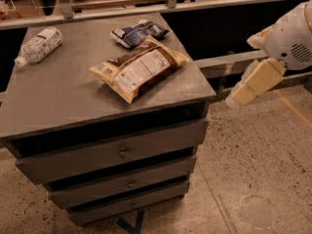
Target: Move brown chip bag near blue plastic bottle
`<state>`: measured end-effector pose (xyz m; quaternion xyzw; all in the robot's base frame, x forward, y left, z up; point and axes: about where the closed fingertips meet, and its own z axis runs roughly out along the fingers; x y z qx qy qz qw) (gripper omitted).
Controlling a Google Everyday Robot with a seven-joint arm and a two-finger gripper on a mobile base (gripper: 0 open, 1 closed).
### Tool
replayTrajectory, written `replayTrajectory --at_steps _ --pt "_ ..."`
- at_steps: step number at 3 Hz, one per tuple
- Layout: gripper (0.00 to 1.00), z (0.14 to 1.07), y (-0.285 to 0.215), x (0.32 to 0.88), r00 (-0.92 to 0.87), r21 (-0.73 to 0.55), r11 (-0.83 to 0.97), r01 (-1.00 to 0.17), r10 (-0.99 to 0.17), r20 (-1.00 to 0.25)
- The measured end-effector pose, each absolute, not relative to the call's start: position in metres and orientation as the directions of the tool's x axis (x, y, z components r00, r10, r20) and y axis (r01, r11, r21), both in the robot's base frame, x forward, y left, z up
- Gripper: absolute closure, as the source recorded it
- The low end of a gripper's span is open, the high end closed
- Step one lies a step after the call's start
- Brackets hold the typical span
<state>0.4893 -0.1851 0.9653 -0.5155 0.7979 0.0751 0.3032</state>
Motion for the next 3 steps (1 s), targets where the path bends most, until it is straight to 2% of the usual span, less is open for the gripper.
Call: replayTrajectory --at_steps 1,3 --pt "0.0 0.952 -0.16 0.508 -0.261 -0.18 0.492 -0.852 -0.696 -0.669" --pt "0.0 0.939 -0.105 0.545 -0.238 -0.237 0.597 -0.767 -0.608 -0.758"
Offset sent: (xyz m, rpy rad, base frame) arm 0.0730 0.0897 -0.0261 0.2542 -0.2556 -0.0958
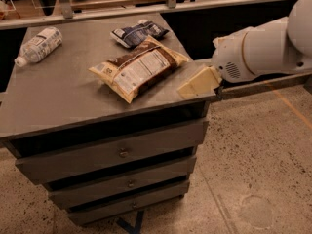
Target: Move brown chip bag near blue plastic bottle
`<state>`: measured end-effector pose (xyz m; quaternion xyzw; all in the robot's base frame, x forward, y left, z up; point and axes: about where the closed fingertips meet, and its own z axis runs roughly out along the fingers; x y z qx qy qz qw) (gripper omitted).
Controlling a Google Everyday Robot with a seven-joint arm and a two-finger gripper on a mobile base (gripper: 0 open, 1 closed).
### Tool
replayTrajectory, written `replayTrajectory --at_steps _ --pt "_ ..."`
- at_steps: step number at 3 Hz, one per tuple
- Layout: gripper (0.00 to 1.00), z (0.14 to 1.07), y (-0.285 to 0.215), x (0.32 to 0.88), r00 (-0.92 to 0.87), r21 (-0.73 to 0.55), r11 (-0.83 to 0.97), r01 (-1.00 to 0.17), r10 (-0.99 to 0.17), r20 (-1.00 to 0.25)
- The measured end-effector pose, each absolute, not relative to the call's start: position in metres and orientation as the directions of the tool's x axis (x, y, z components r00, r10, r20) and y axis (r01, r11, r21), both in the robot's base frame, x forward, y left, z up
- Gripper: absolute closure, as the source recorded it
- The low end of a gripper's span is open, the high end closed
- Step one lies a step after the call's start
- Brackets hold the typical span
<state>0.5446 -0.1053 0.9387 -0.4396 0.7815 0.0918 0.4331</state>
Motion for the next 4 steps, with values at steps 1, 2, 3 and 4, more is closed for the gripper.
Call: replayTrajectory --at_steps 1,2,3,4 --pt "0.0 0.946 -0.107 0.555 -0.238 -0.247 0.639 -0.728 -0.575 -0.783" --pt "0.0 0.947 -0.107 0.555 -0.235 -0.251 0.637 -0.729 -0.577 -0.782" --pt "0.0 0.944 -0.092 0.564 -0.231 -0.238 0.648 -0.723 -0.552 -0.801" --pt "0.0 0.939 -0.071 0.582 -0.206 -0.232 0.652 -0.722 -0.523 -0.827"
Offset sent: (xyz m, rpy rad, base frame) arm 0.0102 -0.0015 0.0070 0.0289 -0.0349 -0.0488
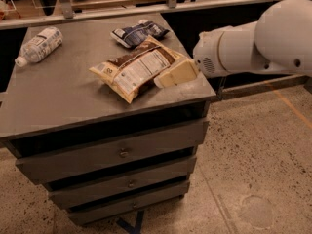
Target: Move brown chip bag near blue plastic bottle
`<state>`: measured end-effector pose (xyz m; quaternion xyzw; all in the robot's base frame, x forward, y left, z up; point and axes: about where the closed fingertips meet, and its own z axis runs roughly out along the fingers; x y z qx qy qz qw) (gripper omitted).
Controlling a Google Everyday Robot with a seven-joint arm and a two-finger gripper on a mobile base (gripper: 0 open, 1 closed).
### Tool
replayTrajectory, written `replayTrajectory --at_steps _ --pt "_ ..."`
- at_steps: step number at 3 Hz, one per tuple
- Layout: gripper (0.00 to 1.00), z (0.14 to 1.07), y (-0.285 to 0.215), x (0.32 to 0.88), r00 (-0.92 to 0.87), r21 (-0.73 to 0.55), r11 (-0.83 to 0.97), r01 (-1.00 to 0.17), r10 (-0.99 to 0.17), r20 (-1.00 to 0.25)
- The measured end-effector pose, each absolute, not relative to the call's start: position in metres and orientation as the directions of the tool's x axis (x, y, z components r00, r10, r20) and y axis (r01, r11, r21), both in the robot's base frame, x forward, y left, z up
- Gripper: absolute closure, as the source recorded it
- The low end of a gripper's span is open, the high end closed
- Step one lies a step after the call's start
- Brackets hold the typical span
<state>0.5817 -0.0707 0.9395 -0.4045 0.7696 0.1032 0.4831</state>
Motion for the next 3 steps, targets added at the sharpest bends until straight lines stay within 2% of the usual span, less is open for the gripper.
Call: replayTrajectory --at_steps 3 --pt "0.0 0.909 -0.012 0.623 -0.166 -0.167 0.602 -0.781 -0.458 -0.873"
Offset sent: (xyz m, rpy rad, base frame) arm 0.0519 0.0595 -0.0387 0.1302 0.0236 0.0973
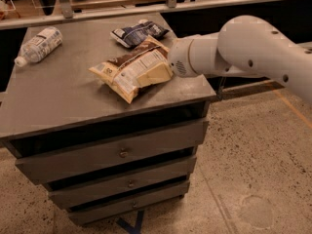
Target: Move brown chip bag near blue plastic bottle
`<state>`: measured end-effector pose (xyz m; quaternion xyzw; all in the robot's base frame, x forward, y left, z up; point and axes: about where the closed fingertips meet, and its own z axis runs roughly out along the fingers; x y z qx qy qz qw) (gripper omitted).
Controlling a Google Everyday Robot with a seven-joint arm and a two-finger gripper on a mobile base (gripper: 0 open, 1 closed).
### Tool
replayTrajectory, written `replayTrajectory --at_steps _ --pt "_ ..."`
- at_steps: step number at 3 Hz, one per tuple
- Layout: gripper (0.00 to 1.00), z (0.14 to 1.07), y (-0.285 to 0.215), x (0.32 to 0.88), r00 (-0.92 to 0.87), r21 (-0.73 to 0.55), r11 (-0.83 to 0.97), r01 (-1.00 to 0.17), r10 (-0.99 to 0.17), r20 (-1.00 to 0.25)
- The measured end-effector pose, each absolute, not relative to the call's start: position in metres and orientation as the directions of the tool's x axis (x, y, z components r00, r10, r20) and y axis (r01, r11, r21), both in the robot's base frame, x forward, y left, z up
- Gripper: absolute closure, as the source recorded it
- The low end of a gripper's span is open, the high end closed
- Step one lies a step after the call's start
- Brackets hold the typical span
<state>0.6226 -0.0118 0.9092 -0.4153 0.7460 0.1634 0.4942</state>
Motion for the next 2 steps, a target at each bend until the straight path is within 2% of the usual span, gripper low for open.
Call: replayTrajectory --at_steps 2 --pt "0.0 0.894 0.023 0.639 -0.144 -0.159 0.57 -0.806 -0.45 -0.881"
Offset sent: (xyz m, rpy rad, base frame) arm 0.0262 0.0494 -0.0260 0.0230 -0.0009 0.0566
